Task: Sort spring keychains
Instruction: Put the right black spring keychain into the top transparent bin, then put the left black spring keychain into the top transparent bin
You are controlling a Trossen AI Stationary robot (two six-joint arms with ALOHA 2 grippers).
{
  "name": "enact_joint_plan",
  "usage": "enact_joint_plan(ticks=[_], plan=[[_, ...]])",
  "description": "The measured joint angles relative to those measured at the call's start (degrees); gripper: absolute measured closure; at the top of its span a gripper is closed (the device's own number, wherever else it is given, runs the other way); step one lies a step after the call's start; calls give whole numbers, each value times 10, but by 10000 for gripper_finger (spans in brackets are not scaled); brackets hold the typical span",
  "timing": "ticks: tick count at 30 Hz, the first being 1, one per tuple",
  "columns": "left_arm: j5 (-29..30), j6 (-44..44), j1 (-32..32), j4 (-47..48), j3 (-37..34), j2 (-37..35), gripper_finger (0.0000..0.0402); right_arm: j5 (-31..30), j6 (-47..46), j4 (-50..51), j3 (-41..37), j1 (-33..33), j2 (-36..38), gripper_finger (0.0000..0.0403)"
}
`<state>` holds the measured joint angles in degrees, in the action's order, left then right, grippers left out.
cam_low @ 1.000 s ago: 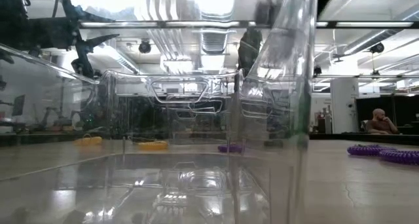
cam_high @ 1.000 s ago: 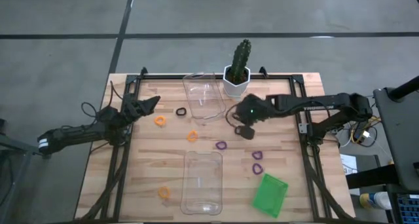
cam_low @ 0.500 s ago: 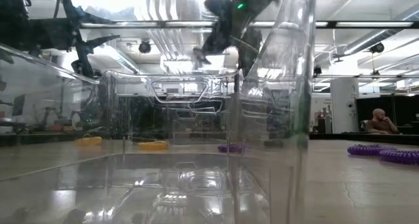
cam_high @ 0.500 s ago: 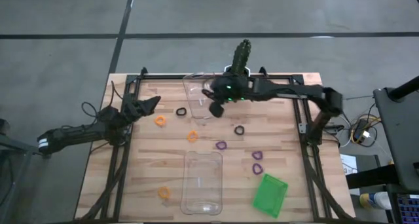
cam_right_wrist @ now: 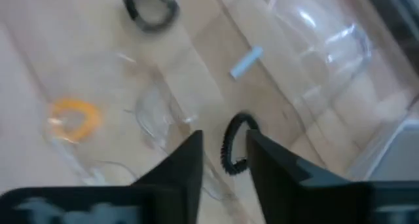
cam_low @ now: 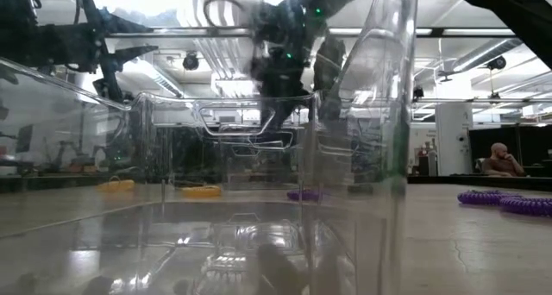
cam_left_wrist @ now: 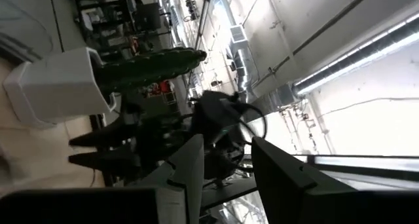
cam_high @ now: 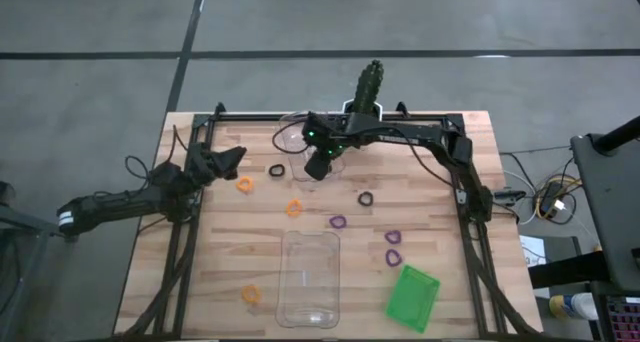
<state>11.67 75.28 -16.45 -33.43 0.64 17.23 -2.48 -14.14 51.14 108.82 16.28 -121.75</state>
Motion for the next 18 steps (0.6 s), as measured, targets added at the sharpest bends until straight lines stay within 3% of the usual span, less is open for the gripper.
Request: enact_joint_plan(ticks=[4,10,13,18], plan=[[3,35,0,36,5,9,281,1,19,14,53,-10,-6,217],[-8,18,-2,287,105,45,281,0,41,30,95,-35,28,167],[-27,-49,-4,396,171,78,281,-2,46,27,97,-46,52,158],[-67,-213,-5,502,269,156,281,-6,56,29,85,-64,79,158]])
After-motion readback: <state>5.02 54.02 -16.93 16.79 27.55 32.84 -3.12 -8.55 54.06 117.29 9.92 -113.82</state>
